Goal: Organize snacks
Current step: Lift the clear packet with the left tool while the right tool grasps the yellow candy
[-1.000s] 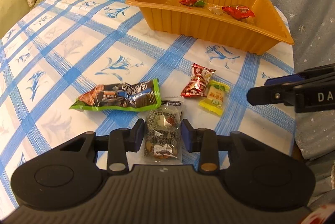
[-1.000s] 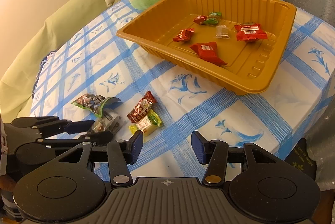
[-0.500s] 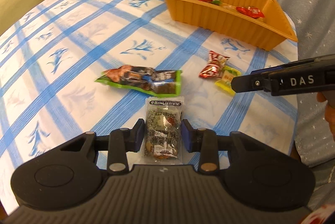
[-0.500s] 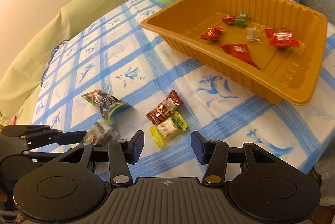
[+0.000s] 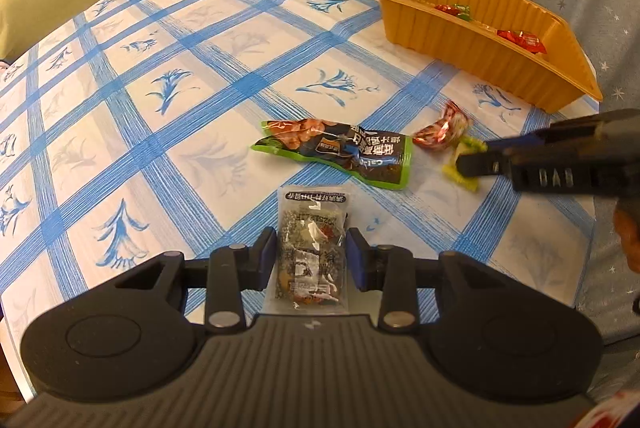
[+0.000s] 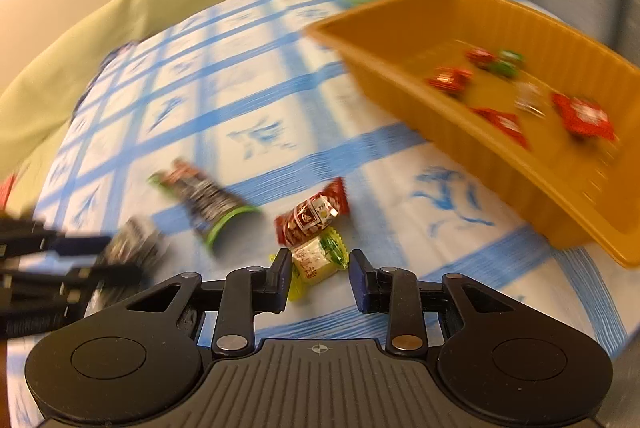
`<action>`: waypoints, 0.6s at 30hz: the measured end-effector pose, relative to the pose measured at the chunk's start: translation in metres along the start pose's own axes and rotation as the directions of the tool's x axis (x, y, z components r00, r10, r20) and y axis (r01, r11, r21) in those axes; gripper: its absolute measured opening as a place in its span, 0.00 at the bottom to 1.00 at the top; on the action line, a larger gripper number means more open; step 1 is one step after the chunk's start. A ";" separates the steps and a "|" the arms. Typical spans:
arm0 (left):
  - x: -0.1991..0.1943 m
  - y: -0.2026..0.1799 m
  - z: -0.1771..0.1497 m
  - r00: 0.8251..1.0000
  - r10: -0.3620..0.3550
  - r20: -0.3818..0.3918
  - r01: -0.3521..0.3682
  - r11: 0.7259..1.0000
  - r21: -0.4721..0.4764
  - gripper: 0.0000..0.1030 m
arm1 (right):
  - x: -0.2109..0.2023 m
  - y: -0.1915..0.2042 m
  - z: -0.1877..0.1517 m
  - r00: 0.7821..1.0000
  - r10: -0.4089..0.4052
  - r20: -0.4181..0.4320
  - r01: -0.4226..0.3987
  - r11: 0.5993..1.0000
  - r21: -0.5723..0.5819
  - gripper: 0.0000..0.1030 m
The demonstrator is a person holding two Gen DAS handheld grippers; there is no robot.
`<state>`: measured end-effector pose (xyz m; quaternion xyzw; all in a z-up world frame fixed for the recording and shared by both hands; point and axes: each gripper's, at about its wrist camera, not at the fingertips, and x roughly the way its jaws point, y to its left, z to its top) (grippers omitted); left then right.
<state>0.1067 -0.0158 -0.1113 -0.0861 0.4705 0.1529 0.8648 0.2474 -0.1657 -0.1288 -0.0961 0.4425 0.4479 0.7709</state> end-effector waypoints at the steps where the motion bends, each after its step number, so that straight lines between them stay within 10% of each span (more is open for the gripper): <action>1: 0.000 0.000 0.000 1.000 0.000 0.000 0.000 1.000 -0.001 0.33 | 0.000 0.005 -0.002 1.000 0.016 -0.011 -0.017 0.999 -0.028 0.30; 18: 0.000 0.005 0.001 1.000 -0.002 0.002 0.002 1.000 -0.007 0.33 | -0.014 0.023 -0.015 0.980 0.143 -0.138 -0.140 0.990 0.034 0.35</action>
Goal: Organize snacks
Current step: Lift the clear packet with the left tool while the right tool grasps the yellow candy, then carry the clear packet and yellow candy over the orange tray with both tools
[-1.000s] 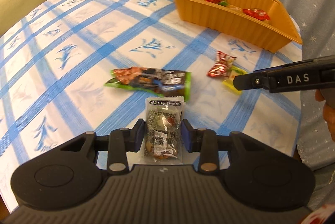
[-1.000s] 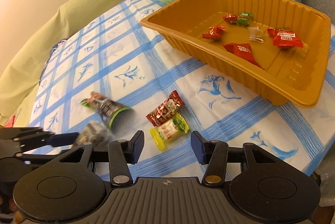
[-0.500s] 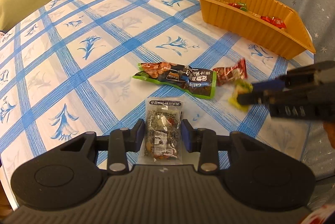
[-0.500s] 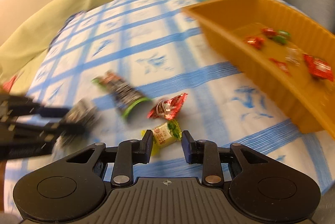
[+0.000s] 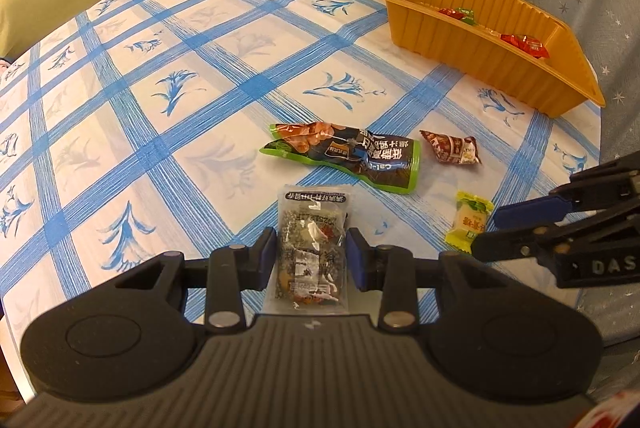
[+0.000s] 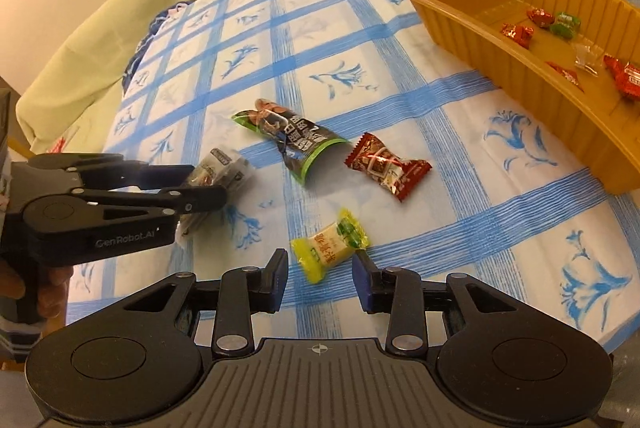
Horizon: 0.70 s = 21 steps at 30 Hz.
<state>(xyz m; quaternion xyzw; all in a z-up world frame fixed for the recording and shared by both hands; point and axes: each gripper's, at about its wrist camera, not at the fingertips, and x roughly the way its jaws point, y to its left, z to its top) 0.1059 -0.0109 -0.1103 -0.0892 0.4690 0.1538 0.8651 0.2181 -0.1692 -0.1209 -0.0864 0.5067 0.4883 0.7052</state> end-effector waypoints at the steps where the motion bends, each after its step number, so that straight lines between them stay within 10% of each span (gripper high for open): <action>1: 0.000 0.000 0.000 1.000 -0.001 0.000 0.001 1.000 0.000 0.33 | 0.002 -0.001 0.001 1.000 -0.003 0.000 0.003 1.000 0.013 0.35; 21: -0.003 0.004 -0.001 1.000 0.007 0.003 -0.007 1.000 -0.005 0.33 | 0.025 0.031 0.001 0.981 -0.192 0.039 0.195 0.954 -0.226 0.20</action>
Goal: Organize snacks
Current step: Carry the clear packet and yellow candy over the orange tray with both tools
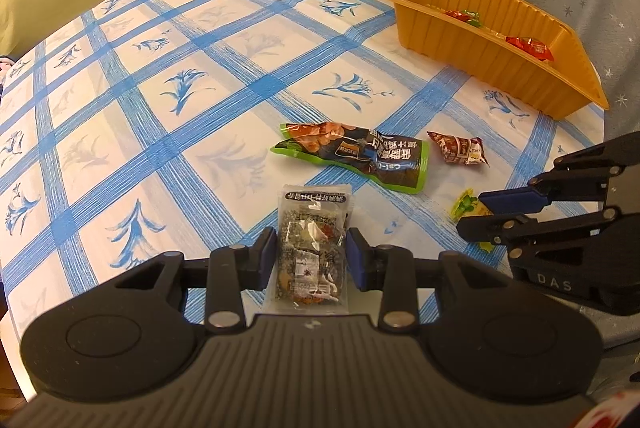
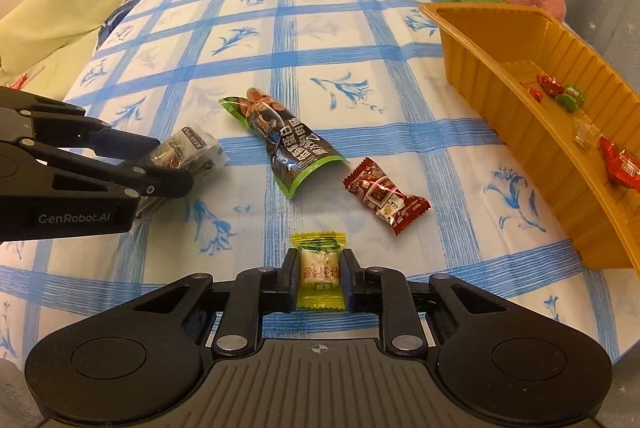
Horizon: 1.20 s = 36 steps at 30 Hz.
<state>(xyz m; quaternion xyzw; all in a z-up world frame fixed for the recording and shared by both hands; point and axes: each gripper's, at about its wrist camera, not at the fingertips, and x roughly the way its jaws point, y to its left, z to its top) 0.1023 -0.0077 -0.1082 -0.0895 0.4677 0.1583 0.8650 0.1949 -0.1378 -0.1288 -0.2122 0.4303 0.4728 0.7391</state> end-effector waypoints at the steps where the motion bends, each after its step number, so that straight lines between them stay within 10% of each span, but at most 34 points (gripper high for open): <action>1: 0.000 0.000 0.000 1.000 0.000 0.001 0.000 1.000 0.002 0.33 | 0.000 0.000 0.000 1.000 -0.001 0.001 0.001 1.000 -0.003 0.20; 22: -0.027 -0.005 0.021 0.997 -0.025 0.077 0.026 1.000 -0.003 0.33 | -0.055 -0.038 -0.005 0.992 0.083 0.092 -0.098 0.979 0.179 0.20; 36: -0.045 -0.024 0.083 0.974 -0.081 0.213 0.067 0.995 0.071 0.33 | -0.132 -0.115 0.001 0.967 -0.102 0.234 0.026 0.952 0.306 0.20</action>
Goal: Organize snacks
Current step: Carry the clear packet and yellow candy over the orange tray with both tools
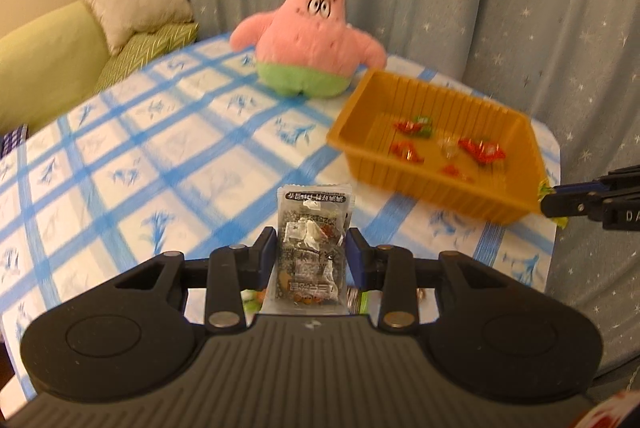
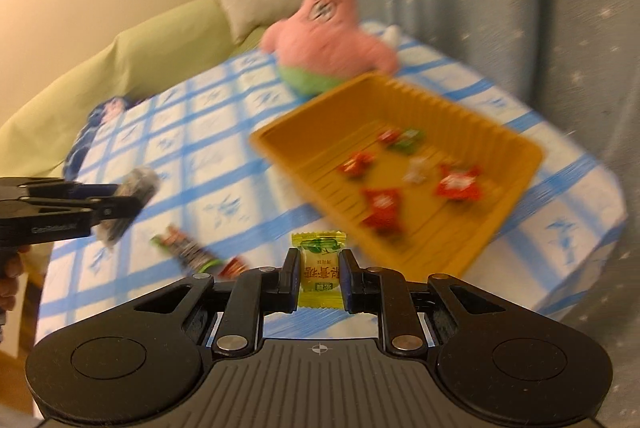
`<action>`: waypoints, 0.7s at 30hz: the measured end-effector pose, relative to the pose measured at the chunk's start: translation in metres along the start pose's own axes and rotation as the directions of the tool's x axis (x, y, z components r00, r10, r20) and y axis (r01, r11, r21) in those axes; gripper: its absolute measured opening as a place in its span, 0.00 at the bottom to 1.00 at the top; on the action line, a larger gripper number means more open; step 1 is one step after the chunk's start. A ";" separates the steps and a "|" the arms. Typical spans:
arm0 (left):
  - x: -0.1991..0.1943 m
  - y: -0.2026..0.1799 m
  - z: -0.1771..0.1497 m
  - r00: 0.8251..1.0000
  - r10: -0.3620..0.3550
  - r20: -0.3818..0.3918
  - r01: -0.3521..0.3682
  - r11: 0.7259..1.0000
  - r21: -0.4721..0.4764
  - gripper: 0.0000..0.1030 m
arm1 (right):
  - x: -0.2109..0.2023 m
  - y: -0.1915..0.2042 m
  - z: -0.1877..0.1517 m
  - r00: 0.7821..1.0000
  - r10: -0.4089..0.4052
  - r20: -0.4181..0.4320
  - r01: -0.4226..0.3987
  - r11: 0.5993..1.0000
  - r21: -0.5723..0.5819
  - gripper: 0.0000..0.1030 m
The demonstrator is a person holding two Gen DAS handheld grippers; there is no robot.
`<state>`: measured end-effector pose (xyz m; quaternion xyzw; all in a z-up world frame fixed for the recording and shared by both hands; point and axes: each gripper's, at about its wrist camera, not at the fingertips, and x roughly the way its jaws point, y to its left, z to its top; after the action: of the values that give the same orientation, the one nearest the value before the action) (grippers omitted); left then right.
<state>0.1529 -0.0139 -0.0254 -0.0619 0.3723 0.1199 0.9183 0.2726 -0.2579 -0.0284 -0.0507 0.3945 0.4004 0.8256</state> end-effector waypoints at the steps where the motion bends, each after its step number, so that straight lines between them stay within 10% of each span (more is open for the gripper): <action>1: 0.001 -0.001 0.005 1.000 -0.004 0.007 0.004 1.000 0.003 0.33 | -0.003 -0.005 0.003 1.000 -0.012 0.011 0.012 1.000 0.003 0.20; 21: 0.057 -0.046 0.099 0.993 -0.100 0.059 0.095 0.992 0.089 0.33 | 0.020 -0.068 0.055 0.996 -0.071 0.057 0.069 0.997 0.036 0.20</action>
<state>0.2713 -0.0283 0.0065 -0.0367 0.3445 0.0606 0.9361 0.3611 -0.2698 -0.0204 -0.0389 0.3749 0.3659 0.8509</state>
